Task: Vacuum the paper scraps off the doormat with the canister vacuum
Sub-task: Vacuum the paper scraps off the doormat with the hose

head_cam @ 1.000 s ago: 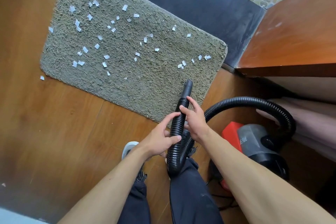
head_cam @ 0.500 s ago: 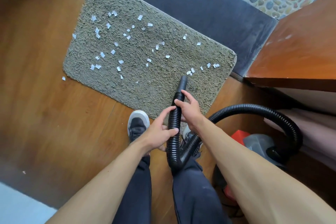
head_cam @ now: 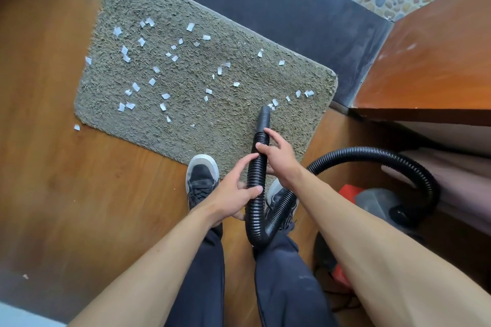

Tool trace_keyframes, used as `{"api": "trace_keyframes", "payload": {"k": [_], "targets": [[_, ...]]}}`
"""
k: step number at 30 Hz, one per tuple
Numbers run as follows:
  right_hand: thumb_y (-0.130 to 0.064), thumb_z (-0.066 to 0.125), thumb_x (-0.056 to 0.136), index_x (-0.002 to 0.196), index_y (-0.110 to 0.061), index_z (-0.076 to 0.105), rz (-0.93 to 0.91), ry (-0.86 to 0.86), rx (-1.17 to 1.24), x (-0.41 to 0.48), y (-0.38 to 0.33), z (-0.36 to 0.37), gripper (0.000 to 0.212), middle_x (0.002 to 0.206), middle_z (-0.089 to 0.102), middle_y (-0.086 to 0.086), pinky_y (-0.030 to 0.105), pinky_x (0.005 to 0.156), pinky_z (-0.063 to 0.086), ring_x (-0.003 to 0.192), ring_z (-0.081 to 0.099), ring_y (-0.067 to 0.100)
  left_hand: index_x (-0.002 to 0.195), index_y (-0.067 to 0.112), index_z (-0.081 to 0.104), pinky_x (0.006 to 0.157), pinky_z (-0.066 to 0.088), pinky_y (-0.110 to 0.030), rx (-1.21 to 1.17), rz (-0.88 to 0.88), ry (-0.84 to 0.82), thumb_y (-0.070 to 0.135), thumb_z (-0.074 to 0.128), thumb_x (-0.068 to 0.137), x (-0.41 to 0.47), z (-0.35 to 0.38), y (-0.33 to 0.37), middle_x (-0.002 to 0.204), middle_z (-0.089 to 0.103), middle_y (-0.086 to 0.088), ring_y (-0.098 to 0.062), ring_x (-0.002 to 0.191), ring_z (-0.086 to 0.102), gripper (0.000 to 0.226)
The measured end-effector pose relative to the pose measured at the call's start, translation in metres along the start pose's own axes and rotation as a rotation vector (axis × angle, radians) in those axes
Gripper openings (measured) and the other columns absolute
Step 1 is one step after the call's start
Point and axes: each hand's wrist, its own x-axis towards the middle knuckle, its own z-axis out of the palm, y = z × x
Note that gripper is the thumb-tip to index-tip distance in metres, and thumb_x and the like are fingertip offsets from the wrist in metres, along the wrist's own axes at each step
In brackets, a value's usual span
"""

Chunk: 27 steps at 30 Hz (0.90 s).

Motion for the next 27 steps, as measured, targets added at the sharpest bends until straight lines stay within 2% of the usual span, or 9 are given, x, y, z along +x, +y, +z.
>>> {"api": "trace_keyframes", "payload": {"k": [4, 7, 13, 16, 19, 25, 27], "targets": [[-0.007, 0.058, 0.096, 0.142, -0.028, 0.046, 0.005, 0.041, 0.061, -0.002, 0.001, -0.005, 0.053, 0.118, 0.062, 0.005, 0.026, 0.055, 0.055, 0.086, 0.066, 0.014, 0.141, 0.059, 0.031, 0.054, 0.055, -0.029, 0.025, -0.003, -0.031, 0.013, 0.056, 0.098, 0.002, -0.001, 0.004, 0.078, 0.067, 0.005, -0.004, 0.069, 0.066, 0.067], [-0.008, 0.058, 0.096, 0.143, -0.028, 0.046, 0.007, 0.046, 0.055, -0.001, 0.001, -0.008, 0.053, 0.115, 0.064, 0.002, 0.028, 0.057, 0.055, 0.089, 0.067, 0.015, 0.139, 0.060, 0.031, 0.057, 0.057, -0.032, 0.020, -0.013, -0.047, 0.012, 0.056, 0.098, 0.005, 0.000, 0.008, 0.079, 0.067, 0.004, -0.007, 0.070, 0.066, 0.067], [-0.007, 0.058, 0.096, 0.143, -0.029, 0.046, 0.006, 0.048, 0.029, 0.001, -0.003, 0.001, 0.054, 0.115, 0.064, 0.004, 0.027, 0.056, 0.055, 0.087, 0.066, 0.016, 0.140, 0.059, 0.031, 0.054, 0.055, -0.028, 0.005, -0.006, -0.037, 0.012, 0.055, 0.099, 0.003, -0.005, 0.006, 0.076, 0.066, 0.007, -0.002, 0.067, 0.065, 0.067], [-0.007, 0.058, 0.096, 0.143, -0.030, 0.045, 0.006, 0.036, 0.024, 0.004, -0.005, 0.011, 0.054, 0.114, 0.065, 0.004, 0.032, 0.062, 0.057, 0.091, 0.067, 0.019, 0.139, 0.058, 0.032, 0.058, 0.057, -0.032, -0.008, -0.008, -0.014, 0.011, 0.055, 0.099, 0.002, -0.013, 0.006, 0.070, 0.065, 0.010, -0.001, 0.065, 0.064, 0.067], [-0.007, 0.058, 0.095, 0.144, -0.030, 0.044, 0.005, 0.037, 0.032, 0.007, -0.006, 0.017, 0.056, 0.118, 0.064, 0.007, 0.032, 0.062, 0.057, 0.094, 0.067, 0.021, 0.140, 0.058, 0.032, 0.061, 0.056, -0.034, -0.004, -0.007, -0.003, 0.011, 0.055, 0.099, 0.001, -0.020, 0.007, 0.066, 0.064, 0.013, -0.001, 0.062, 0.062, 0.067], [-0.009, 0.060, 0.095, 0.144, -0.031, 0.045, -0.005, 0.018, -0.001, 0.008, -0.008, 0.018, 0.056, 0.103, 0.065, 0.006, 0.026, 0.053, 0.052, 0.080, 0.066, 0.014, 0.141, 0.057, 0.030, 0.063, 0.058, -0.033, -0.001, 0.004, -0.015, 0.012, 0.054, 0.100, 0.000, -0.021, 0.007, 0.068, 0.066, 0.015, 0.002, 0.064, 0.062, 0.066], [-0.008, 0.059, 0.095, 0.144, -0.030, 0.045, -0.005, 0.016, -0.004, 0.007, -0.008, 0.015, 0.056, 0.107, 0.065, 0.008, 0.027, 0.055, 0.053, 0.081, 0.066, 0.014, 0.141, 0.058, 0.030, 0.067, 0.059, -0.037, 0.007, -0.003, -0.020, 0.012, 0.054, 0.100, 0.001, -0.019, 0.007, 0.069, 0.066, 0.015, 0.001, 0.065, 0.063, 0.066]]}}
